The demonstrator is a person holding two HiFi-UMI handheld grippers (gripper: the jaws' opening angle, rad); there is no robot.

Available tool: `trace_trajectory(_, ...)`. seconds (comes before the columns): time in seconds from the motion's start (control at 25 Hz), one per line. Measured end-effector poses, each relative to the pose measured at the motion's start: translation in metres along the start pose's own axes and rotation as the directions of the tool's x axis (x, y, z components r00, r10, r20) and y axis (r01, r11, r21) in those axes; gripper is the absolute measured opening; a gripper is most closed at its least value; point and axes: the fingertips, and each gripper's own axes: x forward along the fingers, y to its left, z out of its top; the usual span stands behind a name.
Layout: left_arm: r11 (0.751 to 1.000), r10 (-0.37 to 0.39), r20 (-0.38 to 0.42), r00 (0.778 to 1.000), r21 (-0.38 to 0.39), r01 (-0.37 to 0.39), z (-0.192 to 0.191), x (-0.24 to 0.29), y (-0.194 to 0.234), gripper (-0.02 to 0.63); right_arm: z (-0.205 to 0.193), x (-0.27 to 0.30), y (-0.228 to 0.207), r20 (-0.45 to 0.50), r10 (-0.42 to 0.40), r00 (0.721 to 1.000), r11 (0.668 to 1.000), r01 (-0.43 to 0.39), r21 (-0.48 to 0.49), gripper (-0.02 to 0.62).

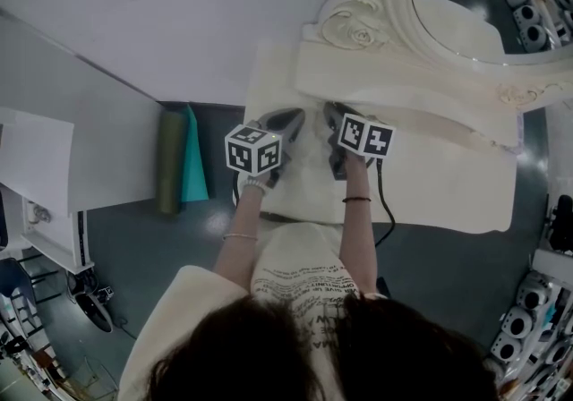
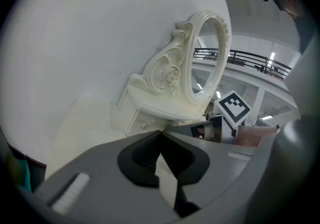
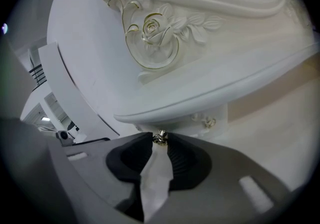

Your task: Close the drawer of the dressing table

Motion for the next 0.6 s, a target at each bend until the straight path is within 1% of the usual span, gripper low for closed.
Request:
trace_trajectory(0.12, 1.000, 0.000, 0.001, 1.000, 0.001, 0.000, 0.001, -0.002, -0.001, 0.005, 0.000, -0.002, 0.002, 0.000, 0.007, 1.000, 1.000, -0.007, -0.012, 0.101)
trace_trajectory(0.2, 1.000, -0.002, 0.002, 1.000, 0.001, 0.002, 0.000, -0.003, -0.003, 0.005, 0.001, -0.003, 0.003, 0.011, 0.011, 1.000, 1.000, -0.011, -0.010, 0.120)
trace_trajectory(0.32, 1.000, -0.009, 0.002, 1.000, 0.004, 0.009, 0.000, -0.005, -0.005, 0.005, 0.000, -0.006, 0.005, 0.019, 0.009, 1.000, 1.000, -0.009, -0.017, 0.121)
trace_trajectory(0.6, 1.000, -0.020, 0.030, 0.999, 0.006, 0.020, 0.006, -0.017, -0.012, 0.005, -0.004, -0.021, 0.007, 0.046, 0.012, 0.999, 1.000, -0.012, 0.008, 0.121)
